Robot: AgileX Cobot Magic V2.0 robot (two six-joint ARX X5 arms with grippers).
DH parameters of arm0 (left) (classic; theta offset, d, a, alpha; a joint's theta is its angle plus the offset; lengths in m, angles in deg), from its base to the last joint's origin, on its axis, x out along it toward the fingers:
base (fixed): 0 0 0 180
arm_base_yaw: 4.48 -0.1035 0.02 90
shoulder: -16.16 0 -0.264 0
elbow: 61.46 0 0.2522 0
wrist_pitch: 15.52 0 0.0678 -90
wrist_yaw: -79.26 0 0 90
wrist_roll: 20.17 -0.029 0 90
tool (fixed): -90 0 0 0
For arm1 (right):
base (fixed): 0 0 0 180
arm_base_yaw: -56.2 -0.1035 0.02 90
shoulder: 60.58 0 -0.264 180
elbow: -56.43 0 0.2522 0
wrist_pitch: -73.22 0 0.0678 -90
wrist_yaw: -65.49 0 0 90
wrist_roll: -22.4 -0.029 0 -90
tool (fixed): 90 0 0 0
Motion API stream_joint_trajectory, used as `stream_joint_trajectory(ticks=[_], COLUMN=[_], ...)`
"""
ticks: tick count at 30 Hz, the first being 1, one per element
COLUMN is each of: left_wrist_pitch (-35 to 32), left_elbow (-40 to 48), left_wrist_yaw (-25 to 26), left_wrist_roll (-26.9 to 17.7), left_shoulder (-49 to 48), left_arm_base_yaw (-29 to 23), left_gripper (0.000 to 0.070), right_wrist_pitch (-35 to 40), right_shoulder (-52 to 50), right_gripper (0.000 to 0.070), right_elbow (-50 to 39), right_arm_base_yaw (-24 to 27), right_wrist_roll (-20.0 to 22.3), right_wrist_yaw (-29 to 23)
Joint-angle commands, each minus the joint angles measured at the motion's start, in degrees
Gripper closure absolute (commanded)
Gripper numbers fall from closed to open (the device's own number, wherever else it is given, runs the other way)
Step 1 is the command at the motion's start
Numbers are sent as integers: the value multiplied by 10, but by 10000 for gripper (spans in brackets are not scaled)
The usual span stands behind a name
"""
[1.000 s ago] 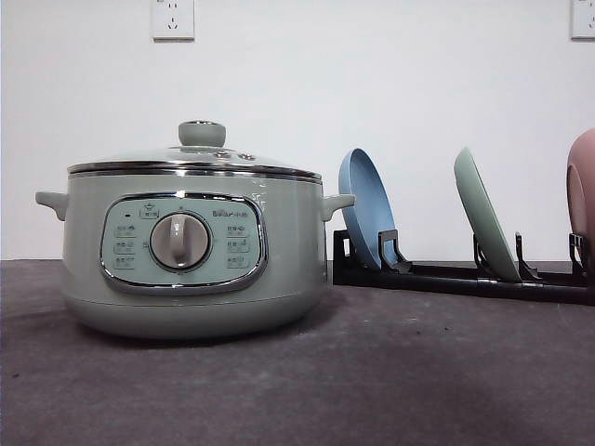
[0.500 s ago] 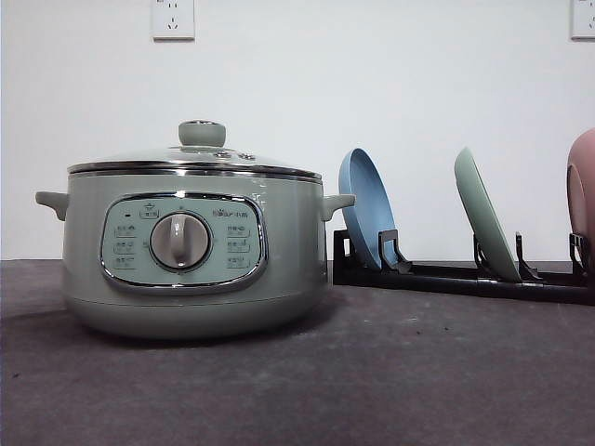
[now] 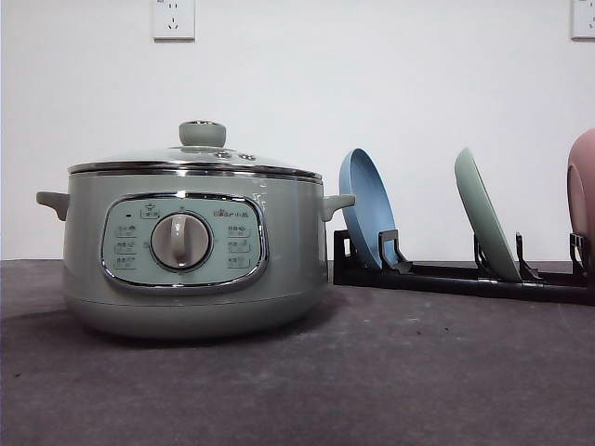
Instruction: Transfer potato from steamer to green plate
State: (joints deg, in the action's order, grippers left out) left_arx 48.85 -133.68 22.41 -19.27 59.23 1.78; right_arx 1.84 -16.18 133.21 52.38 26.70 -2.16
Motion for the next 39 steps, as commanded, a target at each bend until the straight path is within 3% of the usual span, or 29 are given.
stream_joint_trajectory(ticks=[1, 3, 5, 6, 22, 32, 39], left_wrist_pitch=[-5, -5, -5, -5, -5, -5, -5], left_elbow=[-12, -12, -12, -12, -12, -12, -12], left_wrist_yaw=[3, 3, 3, 3, 3, 3, 3], left_wrist_roll=[-9, -9, -9, -9, -7, -7, -7], left_shoulder=[3, 3, 3, 3, 3, 3, 3], left_arm_base_yaw=[1, 1, 1, 1, 1, 1, 1], left_gripper=[451, 226, 117, 104, 104, 105, 105], right_wrist_pitch=[3, 4, 4, 4, 9, 76, 116], right_shoulder=[5, 5, 5, 5, 5, 35, 129], right_gripper=[540, 326, 220, 207, 207, 207, 207], right_elbow=[11, 11, 11, 11, 11, 21, 86], right_arm_base_yaw=[-2, -2, -2, -2, -2, -2, -2], right_wrist_roll=[1, -9, -11, -11, -25, -99, -114], right_wrist_yaw=[1, 1, 1, 1, 1, -1, -2])
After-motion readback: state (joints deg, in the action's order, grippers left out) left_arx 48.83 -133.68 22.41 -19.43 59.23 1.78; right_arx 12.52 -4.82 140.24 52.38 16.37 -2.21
